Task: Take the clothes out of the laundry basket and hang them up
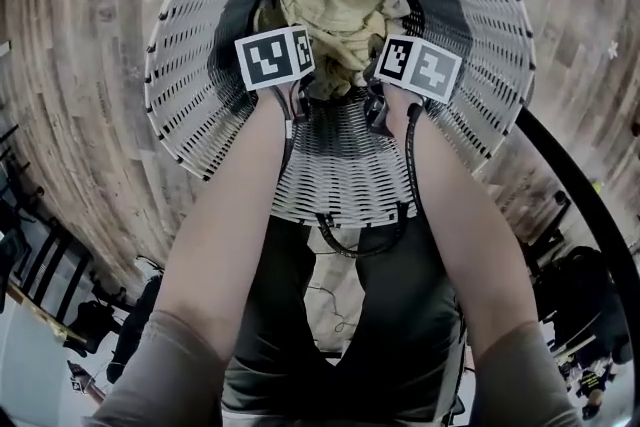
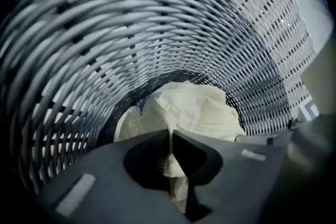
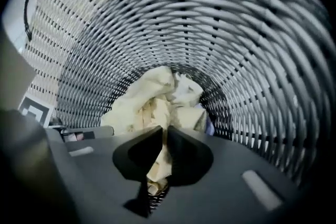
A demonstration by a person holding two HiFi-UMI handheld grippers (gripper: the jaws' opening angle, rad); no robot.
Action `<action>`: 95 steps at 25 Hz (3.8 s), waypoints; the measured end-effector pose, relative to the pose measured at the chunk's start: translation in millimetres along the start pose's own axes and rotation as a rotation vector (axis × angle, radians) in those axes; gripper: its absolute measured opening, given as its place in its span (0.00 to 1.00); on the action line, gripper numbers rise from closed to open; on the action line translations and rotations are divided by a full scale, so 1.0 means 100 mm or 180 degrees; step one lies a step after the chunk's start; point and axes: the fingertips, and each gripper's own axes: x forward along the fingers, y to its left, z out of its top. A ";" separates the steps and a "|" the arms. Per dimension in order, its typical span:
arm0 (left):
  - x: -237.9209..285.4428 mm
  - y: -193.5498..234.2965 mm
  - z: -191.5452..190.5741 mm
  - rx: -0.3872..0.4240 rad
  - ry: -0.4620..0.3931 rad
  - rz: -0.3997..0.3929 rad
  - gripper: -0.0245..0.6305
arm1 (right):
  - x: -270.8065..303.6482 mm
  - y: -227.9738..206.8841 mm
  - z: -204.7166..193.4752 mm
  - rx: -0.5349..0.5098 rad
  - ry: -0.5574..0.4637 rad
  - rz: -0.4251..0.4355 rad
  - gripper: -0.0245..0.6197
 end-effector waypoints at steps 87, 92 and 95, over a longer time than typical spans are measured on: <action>-9.62 -4.38 1.26 0.2937 -0.2974 -0.2562 0.06 | -10.49 2.62 0.00 -0.1427 -0.4040 0.0954 0.11; -9.78 -5.16 1.11 0.3207 -0.3000 -0.3044 0.06 | -11.19 2.09 -0.08 -0.1163 -0.4668 0.0393 0.11; -9.85 -5.59 0.91 0.3352 -0.2959 -0.3352 0.06 | -11.53 1.77 -0.25 -0.0993 -0.4954 0.0054 0.11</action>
